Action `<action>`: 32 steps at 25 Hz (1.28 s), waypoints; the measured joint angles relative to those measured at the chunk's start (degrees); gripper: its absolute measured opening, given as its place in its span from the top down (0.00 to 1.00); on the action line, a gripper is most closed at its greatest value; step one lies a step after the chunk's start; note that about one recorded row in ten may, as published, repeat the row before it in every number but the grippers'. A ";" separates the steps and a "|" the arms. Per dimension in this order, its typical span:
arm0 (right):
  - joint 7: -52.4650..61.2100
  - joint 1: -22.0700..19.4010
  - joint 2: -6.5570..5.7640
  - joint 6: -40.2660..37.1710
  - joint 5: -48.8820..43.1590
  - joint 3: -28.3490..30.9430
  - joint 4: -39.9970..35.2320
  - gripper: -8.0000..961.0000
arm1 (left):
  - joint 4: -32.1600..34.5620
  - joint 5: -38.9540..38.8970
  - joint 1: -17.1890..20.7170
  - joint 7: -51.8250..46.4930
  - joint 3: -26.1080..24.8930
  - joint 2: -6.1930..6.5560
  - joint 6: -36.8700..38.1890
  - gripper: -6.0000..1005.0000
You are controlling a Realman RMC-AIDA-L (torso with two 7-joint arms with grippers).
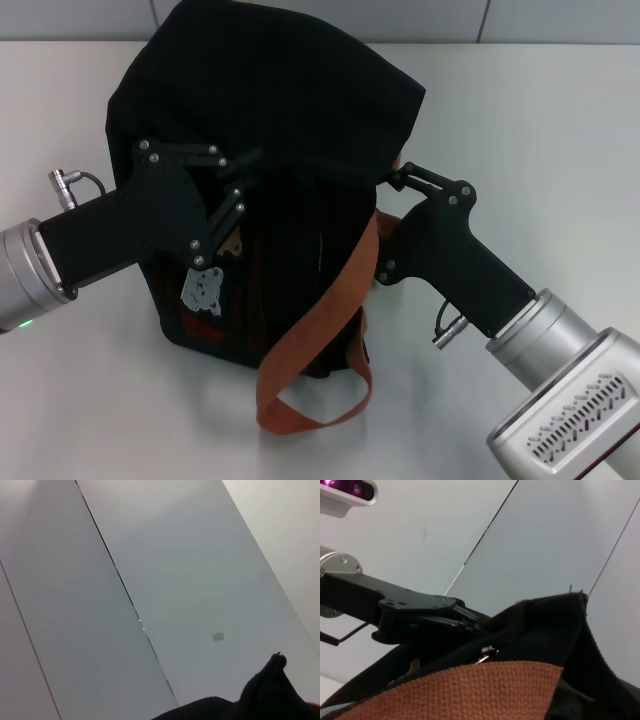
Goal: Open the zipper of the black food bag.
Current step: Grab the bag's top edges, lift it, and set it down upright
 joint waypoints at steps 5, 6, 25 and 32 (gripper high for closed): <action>0.03 0.63 0.00 1.04 -0.03 -0.21 0.00 0.80 | -0.03 0.00 0.00 0.34 0.01 0.00 -0.07 0.92; 0.04 0.70 0.00 1.10 -0.15 -0.27 0.00 0.81 | -0.02 0.00 -0.01 0.47 0.01 0.00 -0.12 0.92; 0.13 0.26 0.00 1.99 -2.93 0.01 -1.59 0.99 | -1.40 -0.76 -0.16 0.62 -3.06 0.04 -0.93 0.92; 0.59 -2.21 0.00 3.51 -2.57 0.44 -3.92 0.99 | -3.37 -1.17 0.98 0.69 -11.81 0.09 -0.99 0.92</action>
